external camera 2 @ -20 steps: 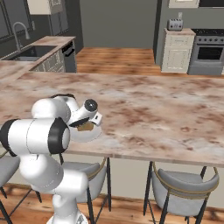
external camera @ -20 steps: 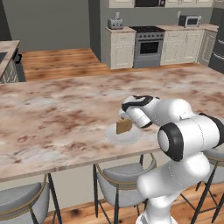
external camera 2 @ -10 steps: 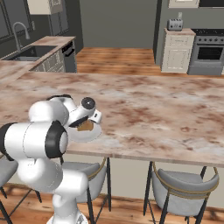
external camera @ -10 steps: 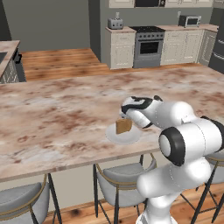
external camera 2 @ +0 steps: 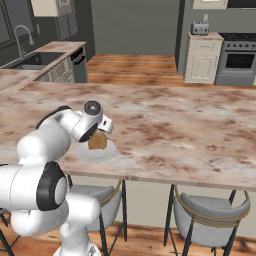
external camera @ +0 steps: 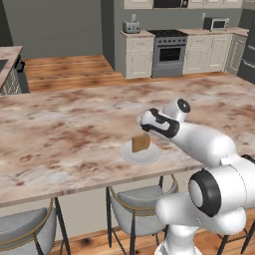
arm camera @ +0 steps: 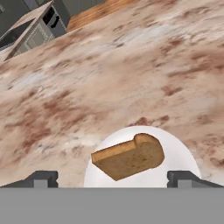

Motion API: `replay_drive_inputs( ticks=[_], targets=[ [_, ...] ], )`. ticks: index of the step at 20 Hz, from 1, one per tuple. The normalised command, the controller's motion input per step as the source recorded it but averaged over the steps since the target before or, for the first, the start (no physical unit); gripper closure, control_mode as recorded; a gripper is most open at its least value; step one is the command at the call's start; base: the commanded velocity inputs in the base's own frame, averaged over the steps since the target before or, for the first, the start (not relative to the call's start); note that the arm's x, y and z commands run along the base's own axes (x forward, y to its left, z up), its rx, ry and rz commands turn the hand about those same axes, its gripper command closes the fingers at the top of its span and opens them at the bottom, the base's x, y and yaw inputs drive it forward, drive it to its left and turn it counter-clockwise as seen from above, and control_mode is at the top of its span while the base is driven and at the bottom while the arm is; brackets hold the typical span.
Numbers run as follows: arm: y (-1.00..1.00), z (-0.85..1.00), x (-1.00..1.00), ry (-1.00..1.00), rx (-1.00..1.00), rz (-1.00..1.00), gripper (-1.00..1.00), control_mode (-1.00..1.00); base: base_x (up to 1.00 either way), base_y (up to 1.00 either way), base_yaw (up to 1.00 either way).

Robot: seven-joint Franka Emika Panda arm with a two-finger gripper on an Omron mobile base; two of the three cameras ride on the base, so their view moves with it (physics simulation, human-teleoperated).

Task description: Start the toaster. Once the lever pops up, take the bread to the plate on the dining counter.

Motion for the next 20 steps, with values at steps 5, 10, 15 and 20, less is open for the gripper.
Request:
replay_drive_inputs(
  ticks=[5, 10, 15, 20],
  targets=[
    [0.00, 0.73, -0.61, 0.00, -0.06, 0.00, -1.00, -1.00, 0.00, 0.00, 0.00],
    [0.03, 0.56, -0.87, 0.02, -0.09, 0.00, -1.00, -1.00, 0.00, 0.00, 0.00],
    [0.05, 0.35, -0.97, 0.04, -0.07, 0.00, -1.00, -1.00, 0.00, 0.00, 0.00],
    [0.04, 0.30, -0.98, 0.01, -0.05, 0.00, -1.00, -1.00, 0.00, 0.00, 0.00]
  ],
)
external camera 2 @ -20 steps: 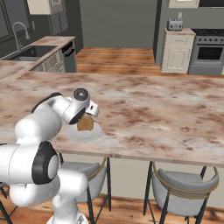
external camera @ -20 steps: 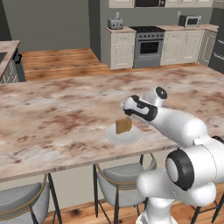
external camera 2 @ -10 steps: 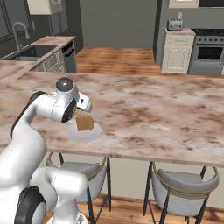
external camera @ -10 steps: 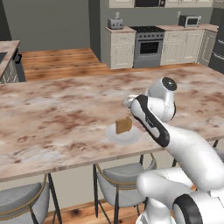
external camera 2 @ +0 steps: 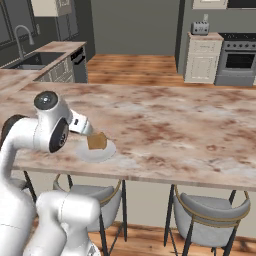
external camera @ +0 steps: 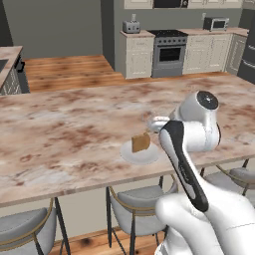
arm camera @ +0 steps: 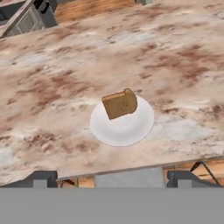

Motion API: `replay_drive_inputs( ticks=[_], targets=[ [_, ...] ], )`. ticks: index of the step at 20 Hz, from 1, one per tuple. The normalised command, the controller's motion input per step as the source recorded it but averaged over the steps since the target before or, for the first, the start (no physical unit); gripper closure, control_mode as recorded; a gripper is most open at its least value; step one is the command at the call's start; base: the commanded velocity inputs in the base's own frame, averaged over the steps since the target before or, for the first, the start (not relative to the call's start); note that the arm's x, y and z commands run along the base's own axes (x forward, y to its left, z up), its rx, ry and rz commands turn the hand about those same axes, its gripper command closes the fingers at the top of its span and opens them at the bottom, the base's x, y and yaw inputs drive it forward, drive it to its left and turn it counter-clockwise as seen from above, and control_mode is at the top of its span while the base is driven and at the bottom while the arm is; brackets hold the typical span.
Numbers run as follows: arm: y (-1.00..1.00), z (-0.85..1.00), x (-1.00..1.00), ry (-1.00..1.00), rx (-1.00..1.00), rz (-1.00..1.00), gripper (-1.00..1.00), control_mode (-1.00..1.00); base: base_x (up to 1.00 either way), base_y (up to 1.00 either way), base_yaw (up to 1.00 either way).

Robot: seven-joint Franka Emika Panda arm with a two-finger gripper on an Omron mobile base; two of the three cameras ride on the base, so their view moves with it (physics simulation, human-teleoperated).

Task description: Start the toaster. Once the lever pops up, take the bread to the plate on the dining counter.

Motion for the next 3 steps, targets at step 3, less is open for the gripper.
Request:
replay_drive_inputs(
  ticks=[3],
  targets=[
    [0.02, 0.31, -1.00, 0.02, -0.05, 0.00, -1.00, -1.00, 0.00, 0.00, 0.00]
  ],
)
